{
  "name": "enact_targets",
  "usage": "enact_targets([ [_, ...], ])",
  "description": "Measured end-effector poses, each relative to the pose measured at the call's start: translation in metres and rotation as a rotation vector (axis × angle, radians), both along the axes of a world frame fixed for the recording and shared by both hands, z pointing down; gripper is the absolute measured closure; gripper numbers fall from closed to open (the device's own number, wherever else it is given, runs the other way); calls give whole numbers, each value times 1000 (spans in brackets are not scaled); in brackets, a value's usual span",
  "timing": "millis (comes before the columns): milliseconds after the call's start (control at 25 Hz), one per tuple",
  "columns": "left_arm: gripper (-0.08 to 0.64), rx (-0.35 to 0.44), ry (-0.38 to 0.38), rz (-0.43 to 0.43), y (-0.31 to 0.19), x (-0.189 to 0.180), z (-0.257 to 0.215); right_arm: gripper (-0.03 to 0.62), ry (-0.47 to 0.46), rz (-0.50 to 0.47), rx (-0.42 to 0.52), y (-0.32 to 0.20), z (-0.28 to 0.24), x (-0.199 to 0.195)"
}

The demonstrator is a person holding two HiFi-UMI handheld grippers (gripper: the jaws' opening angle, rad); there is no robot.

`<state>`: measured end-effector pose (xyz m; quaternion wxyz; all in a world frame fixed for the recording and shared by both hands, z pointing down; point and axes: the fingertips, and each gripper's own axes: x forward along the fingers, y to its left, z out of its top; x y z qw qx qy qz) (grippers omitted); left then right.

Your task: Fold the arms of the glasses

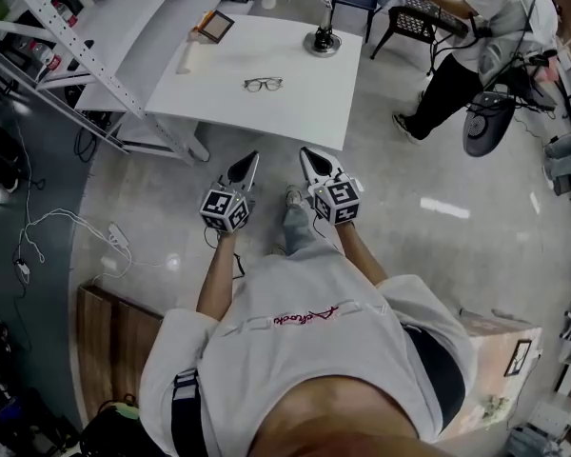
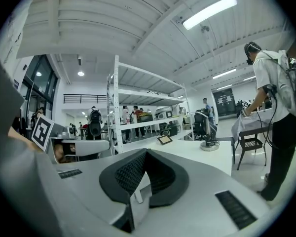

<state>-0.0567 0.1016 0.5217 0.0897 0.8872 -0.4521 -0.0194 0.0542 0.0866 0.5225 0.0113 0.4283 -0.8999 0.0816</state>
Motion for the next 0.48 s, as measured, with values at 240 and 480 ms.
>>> enact_targets([
  [240, 535, 5, 2, -7, 8, 1, 0, 577, 11, 3, 18, 10, -6, 3],
  [480, 535, 10, -9, -1, 19, 6, 0, 577, 27, 1, 32, 15, -9, 4],
])
